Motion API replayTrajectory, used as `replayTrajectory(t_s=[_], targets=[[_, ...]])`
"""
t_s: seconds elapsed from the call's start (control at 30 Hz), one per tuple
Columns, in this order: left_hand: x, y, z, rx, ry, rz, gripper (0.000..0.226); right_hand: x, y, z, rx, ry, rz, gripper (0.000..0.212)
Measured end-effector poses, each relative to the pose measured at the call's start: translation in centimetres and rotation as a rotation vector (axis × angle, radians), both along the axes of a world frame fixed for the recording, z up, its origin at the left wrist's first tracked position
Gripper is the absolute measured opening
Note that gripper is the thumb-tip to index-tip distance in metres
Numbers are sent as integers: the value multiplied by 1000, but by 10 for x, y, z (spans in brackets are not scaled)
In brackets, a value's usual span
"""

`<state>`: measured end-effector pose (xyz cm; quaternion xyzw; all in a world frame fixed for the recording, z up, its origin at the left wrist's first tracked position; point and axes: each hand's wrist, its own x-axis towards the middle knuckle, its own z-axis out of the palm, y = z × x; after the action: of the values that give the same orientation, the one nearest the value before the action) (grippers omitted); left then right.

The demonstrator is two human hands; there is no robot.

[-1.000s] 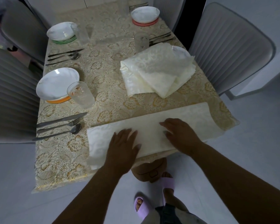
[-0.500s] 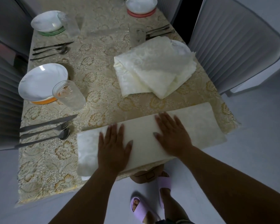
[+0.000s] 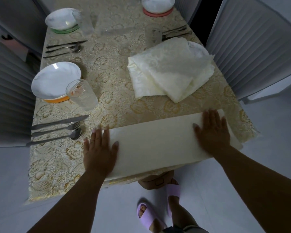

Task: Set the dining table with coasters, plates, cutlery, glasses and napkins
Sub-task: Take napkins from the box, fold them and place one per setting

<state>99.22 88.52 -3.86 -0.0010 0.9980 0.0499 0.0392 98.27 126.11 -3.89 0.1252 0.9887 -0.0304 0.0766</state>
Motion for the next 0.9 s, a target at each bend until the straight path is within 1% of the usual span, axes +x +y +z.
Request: replayTrajectory(t_s=[0.03,0.07,0.13,0.23,0.3,0.37,0.4,0.47,0.5,0.57,0.63,0.67,0.77,0.9], targets=[[0,0,0,-4,-6,2,76,1,-16,0,-6,28,-2,91],[-1,0,1,-13,-15,3,77,3,-35,0,-24,63,39,92],[-1,-1,0,-33,-27,-4,77,10,-83,-2,-90,139,204,89],[1,-2,-1,-24,-18,-14,79,20,-148,-8,-157,166,467,80],[3,-6,-1,37,4,21,80,21,-166,-9,-141,175,533,78],[7,-10,-1,99,17,112,82,19,-163,-10,-114,174,503,79],[11,-10,0,122,52,170,82,19,-158,-11,-106,165,481,80],[16,-7,7,155,128,345,81,17,-150,-11,-98,132,450,83],[17,-4,14,171,108,440,81,17,-148,-11,-96,114,443,85],[16,0,27,182,-22,589,84,16,-148,-9,-101,103,440,86],[11,-4,33,212,-137,678,80,17,-149,-8,-101,99,442,86],[8,-8,35,264,-175,691,75,18,-148,-8,-99,101,444,85],[3,-19,41,495,-291,620,54,18,-148,-7,-105,117,440,85],[-3,-22,63,725,-302,639,39,18,-150,-7,-92,128,440,84]])
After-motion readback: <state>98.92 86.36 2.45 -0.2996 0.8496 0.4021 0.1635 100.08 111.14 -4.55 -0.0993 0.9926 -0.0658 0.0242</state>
